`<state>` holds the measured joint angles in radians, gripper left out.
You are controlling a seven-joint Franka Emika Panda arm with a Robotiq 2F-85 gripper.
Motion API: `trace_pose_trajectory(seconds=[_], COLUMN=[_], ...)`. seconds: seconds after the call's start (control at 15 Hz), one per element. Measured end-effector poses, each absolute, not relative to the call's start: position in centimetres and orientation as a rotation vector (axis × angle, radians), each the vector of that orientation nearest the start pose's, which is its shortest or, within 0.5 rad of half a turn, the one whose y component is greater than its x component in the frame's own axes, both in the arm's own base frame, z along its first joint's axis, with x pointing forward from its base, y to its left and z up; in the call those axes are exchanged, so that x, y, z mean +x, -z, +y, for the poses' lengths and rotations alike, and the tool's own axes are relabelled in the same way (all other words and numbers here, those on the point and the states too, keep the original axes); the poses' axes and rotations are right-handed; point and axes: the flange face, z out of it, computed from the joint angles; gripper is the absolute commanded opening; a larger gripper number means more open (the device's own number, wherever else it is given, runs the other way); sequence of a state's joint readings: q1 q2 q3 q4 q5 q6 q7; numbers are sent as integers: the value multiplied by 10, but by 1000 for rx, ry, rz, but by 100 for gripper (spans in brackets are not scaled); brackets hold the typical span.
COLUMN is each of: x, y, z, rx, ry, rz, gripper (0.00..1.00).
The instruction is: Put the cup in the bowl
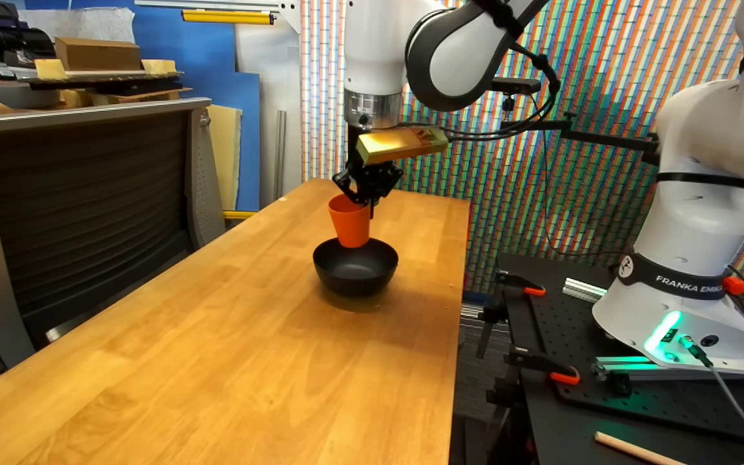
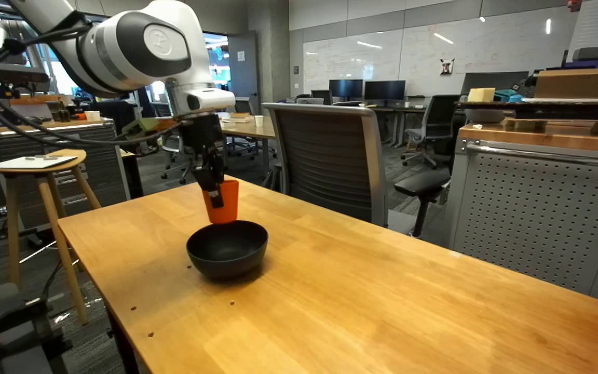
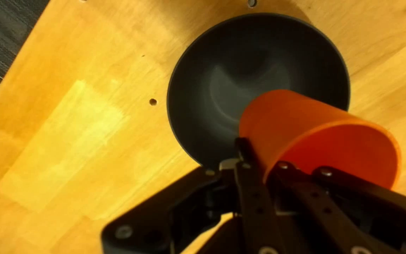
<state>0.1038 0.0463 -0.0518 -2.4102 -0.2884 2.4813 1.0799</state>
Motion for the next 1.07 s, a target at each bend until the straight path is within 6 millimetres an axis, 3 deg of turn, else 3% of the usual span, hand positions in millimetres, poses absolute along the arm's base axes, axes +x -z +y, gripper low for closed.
trace_pose_trajectory(seconds=[0.33, 0.4, 0.67, 0.87, 1.07], x=[497, 498, 503, 510, 514], y=[-235, -223, -194, -206, -246], z=[16, 16, 17, 31, 62], rx=[-2973, -2959, -2899, -2896, -2931], ry=[136, 126, 87, 128, 234], rz=[1345, 1355, 1402, 1355, 1215], gripper=[4, 23, 54, 76, 98])
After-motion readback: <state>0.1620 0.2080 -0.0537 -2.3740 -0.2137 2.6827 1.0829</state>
